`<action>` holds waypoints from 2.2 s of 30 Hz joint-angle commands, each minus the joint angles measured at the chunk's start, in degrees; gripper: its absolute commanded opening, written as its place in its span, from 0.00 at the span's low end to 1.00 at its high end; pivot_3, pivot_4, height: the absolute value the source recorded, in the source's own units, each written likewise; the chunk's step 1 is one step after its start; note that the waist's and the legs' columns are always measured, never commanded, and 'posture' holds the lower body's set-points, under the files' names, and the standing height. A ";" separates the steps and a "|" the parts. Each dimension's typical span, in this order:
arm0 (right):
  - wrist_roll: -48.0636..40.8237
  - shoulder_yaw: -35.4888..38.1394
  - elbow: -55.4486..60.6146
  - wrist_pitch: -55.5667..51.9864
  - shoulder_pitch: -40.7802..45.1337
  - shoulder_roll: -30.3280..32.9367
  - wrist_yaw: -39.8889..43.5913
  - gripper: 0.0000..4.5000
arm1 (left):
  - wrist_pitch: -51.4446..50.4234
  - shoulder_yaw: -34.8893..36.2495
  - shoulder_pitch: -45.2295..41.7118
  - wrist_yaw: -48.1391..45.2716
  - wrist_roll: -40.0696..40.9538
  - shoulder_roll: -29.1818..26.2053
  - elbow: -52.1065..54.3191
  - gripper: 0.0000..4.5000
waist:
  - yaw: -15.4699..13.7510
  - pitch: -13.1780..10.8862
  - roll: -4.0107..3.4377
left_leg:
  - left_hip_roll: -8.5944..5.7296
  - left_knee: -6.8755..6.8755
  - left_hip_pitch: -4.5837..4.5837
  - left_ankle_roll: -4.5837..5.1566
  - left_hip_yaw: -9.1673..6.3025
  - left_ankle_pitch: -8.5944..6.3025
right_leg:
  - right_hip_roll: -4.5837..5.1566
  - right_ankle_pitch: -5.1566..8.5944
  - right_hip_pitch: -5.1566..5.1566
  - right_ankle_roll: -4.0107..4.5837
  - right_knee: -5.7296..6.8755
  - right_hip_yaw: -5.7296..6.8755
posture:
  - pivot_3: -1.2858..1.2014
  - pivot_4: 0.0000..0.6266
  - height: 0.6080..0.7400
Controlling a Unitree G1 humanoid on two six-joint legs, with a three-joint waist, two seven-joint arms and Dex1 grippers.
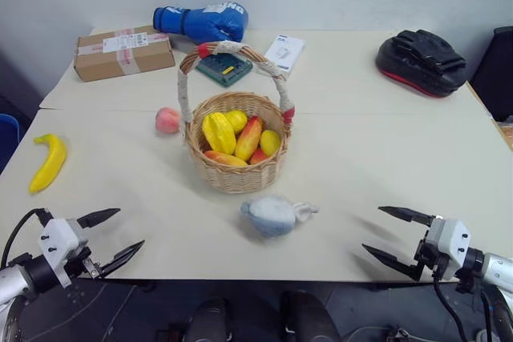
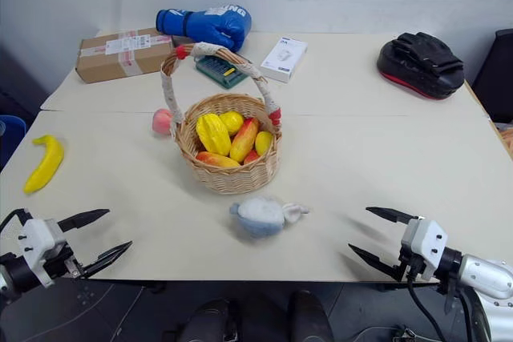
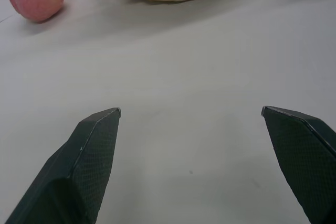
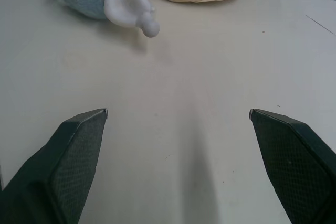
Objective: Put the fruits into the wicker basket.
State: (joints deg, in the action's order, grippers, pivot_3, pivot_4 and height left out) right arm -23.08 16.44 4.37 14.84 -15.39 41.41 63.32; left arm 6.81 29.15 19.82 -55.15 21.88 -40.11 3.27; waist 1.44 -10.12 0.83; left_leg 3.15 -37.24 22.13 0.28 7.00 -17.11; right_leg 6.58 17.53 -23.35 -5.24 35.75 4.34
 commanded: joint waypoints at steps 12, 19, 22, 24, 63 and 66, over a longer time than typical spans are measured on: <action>-12.14 -4.57 19.53 -21.51 0.89 4.94 -4.82 0.99 | -17.54 -5.09 -3.89 -7.54 9.35 -6.89 7.22 1.00 | 0.17 -0.03 -0.05 | 0.02 -0.06 -0.01 -0.01 -0.02 0.01 | 0.00 0.00 -0.01 0.00 0.14 -0.02 | 0.52 0.24 1.00; -8.73 -22.57 26.46 -45.26 20.35 1.86 -17.33 0.99 | -22.00 -11.35 -8.31 -7.77 11.84 -6.23 15.98 1.00 | 0.11 0.04 0.05 | 0.20 0.02 0.04 -0.24 -0.16 0.00 | -0.04 0.11 -0.11 0.39 0.14 -0.37 | 0.52 0.24 1.00; -5.20 -27.71 23.90 -48.84 26.79 -2.81 -20.68 0.99 | -24.15 -12.55 -10.54 -6.96 13.38 -5.28 17.75 1.00 | 0.09 0.00 0.01 | 0.26 -0.15 0.28 -0.37 -0.16 0.09 | -0.18 0.12 -0.31 0.41 0.26 -0.23 | 0.52 0.24 1.00; -2.32 -31.06 21.67 -49.14 29.44 -3.67 -19.91 0.99 | -24.73 -13.37 -10.80 -7.89 13.43 -5.65 18.79 1.00 | 0.03 0.01 0.02 | 0.26 -0.16 0.24 -0.48 -0.16 0.16 | -0.22 0.11 -0.25 0.40 0.26 -0.10 | 0.52 0.24 1.00; 4.60 6.36 -44.01 -11.33 35.94 9.06 -13.24 0.75 | -30.52 -24.40 -28.64 -0.70 18.01 7.20 20.94 1.00 | 0.11 -0.02 -0.19 | 0.04 -0.63 0.04 -0.44 0.24 0.26 | -0.98 -0.09 0.01 0.02 0.23 -0.47 | 0.52 0.24 1.00; 3.95 10.07 -40.94 -5.20 32.83 11.45 -13.14 0.95 | -32.51 -21.99 -26.05 -0.82 20.52 5.78 21.65 1.00 | -0.06 -0.03 -0.21 | 0.08 -0.67 0.04 -0.41 0.26 0.23 | -0.95 -0.11 0.01 -0.02 0.23 -0.56 | 0.52 0.24 1.00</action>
State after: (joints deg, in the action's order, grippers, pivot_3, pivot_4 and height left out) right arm -18.37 22.76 -39.21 5.86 18.20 50.04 50.36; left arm -25.61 5.09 -6.88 -55.84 40.72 -33.59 23.05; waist 1.38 -10.15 0.62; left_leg 3.35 -37.92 22.18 -0.13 7.26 -16.88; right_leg 5.63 17.42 -23.34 -5.26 35.98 3.77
